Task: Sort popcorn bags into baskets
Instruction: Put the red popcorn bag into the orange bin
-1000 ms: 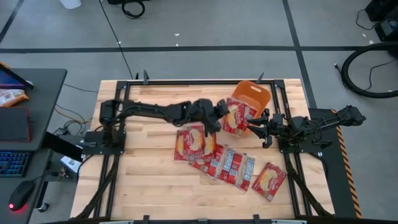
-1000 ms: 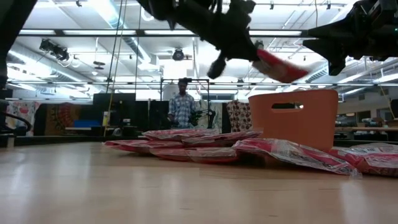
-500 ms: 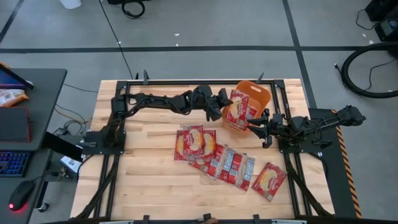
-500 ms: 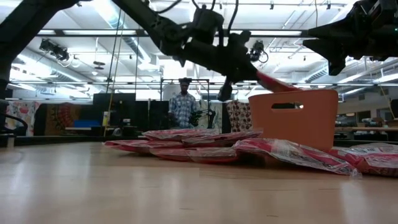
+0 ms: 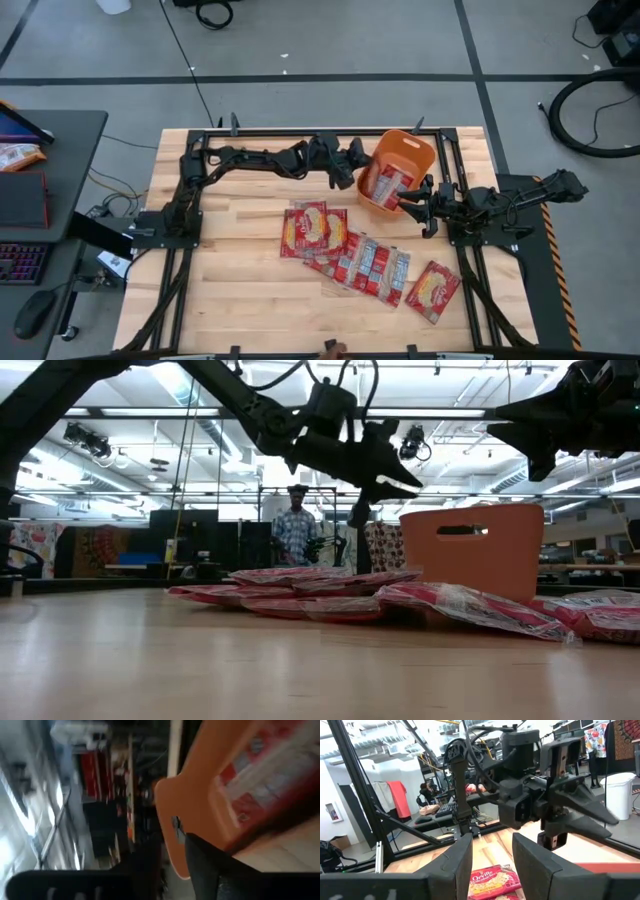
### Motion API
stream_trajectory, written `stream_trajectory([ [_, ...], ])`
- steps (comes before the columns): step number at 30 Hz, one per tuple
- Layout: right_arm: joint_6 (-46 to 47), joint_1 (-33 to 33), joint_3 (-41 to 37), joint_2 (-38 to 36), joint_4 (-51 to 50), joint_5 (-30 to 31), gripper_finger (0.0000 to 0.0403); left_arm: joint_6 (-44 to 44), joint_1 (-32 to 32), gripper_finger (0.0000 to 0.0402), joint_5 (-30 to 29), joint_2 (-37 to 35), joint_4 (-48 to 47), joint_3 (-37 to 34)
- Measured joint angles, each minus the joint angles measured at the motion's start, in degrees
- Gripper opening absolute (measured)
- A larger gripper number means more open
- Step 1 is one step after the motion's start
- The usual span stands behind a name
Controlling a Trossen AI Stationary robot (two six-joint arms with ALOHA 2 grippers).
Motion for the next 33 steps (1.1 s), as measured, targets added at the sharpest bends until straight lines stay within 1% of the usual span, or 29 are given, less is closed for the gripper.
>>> stream_trajectory([
  [3, 0.0, 0.02, 0.01, 0.0, 0.0, -0.02, 0.0144, -7.81, -2.22, 0.0104, -8.4, -1.21, 0.52, 0.0],
  [5, 0.0, 0.02, 0.0, 0.0, 0.01, -0.02, 0.0144, -11.85, -4.12, 0.0103, -13.53, -2.68, -1.2, 0.01],
  [7, 0.0, 0.02, 0.01, 0.0, -0.02, -0.02, 0.0144, -14.7, -6.3, 0.0099, -17.38, -4.52, -5.93, 0.02],
  [9, 0.0, 0.0, 0.0, 0.0, 0.0, -0.02, 0.0144, -17.58, -8.64, 0.0093, -19.36, -6.15, -10.98, 0.04],
  [11, 0.0, 0.02, 0.0, 0.0, 0.0, -0.04, 0.0144, -22.22, -11.23, 0.0088, -20.59, -7.67, -16.5, 0.02],
  [14, 0.0, 0.02, 0.0, 0.0, -0.01, -0.04, 0.0144, -32.47, -14.91, 0.0081, -21.46, -9.96, -26.63, 0.15],
  [15, 0.0, 0.02, 0.0, 0.0, 0.0, -0.02, 0.0144, -36.59, -16.02, 0.0079, -21.42, -10.55, -31.07, 0.09],
  [17, 0.0, 0.02, 0.0, 0.0, 0.0, -0.02, 0.0144, -45.37, -18.19, 0.0077, -21.45, -10.71, -36.25, 0.17],
  [19, 0.0, 0.02, 0.0, 0.0, 0.07, -0.02, 0.0144, -54.65, -19.81, 0.0076, -21.43, -10.95, -43.93, 0.0],
  [25, 0.0, 0.01, 0.0, 0.27, 0.24, -0.04, 0.0144, -80.83, -24.15, 0.0077, -22.05, -10.41, -57.38, 0.0],
  [28, 0.0, 0.02, 0.0, 0.37, 0.22, -0.04, 0.0144, -88.87, -27.3, 0.0092, -24.27, -10.21, -62.76, 0.0],
  [31, 0.0, 0.02, 0.02, 0.37, 0.22, -0.04, 0.0144, -93.74, -31.1, 0.0122, -27.74, -10.21, -66.34, 0.0],
  [33, 0.0, 0.02, 0.01, 0.37, 0.21, -0.06, 0.0144, -97.02, -33.29, 0.0147, -28.69, -10.21, -67.24, 0.0],
])
